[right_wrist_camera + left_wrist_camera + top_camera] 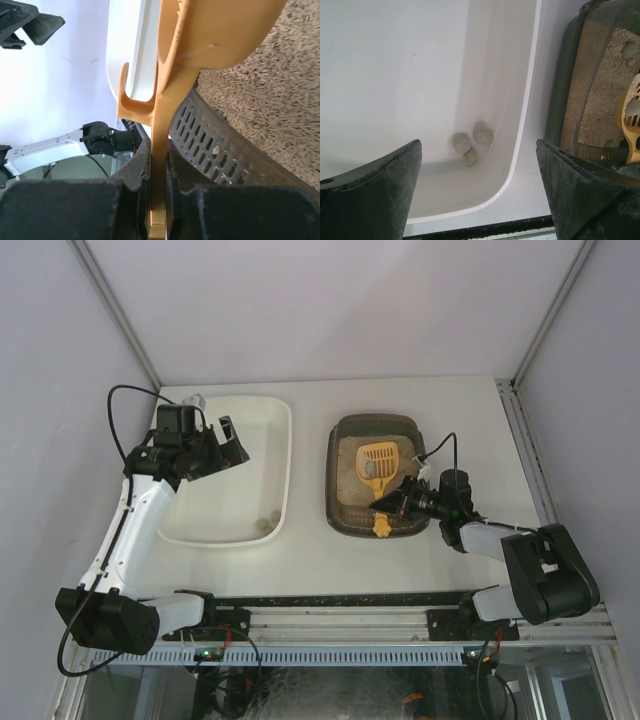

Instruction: Clean the litter box

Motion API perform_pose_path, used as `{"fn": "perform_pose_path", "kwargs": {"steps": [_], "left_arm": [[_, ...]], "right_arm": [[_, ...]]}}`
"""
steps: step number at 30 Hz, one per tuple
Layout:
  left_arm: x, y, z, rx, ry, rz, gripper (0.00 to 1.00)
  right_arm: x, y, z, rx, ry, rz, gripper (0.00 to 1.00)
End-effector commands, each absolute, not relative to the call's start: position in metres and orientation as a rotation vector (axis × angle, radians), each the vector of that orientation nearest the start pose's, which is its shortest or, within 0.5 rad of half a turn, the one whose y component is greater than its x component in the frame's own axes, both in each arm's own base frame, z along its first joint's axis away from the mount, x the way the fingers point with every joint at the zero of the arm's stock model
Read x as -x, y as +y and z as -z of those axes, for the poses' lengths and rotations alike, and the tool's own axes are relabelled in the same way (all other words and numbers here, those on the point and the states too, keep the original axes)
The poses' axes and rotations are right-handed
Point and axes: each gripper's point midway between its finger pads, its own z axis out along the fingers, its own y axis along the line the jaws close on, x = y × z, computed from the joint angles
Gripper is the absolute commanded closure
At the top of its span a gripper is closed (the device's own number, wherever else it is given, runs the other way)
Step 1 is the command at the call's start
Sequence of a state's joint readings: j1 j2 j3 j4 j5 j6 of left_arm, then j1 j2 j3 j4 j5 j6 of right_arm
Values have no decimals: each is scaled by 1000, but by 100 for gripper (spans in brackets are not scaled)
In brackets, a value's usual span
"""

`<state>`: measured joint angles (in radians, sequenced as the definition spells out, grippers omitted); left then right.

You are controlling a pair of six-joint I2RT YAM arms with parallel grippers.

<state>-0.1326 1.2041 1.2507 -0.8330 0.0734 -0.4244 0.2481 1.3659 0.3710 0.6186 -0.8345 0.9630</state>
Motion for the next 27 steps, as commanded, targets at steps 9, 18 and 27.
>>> {"fn": "perform_pose_path", "kwargs": {"steps": [9, 18, 27], "left_arm": [[-313, -75, -235, 277, 2337, 366, 0], [-313, -76, -230, 264, 2352, 365, 0], [-312, -76, -229, 257, 2354, 367, 0]], "right_arm": [[-255, 235, -125, -74, 2166, -1615, 100], [-265, 234, -126, -93, 2162, -1630, 100], [-272, 235, -127, -140, 2134, -1687, 100]]}}
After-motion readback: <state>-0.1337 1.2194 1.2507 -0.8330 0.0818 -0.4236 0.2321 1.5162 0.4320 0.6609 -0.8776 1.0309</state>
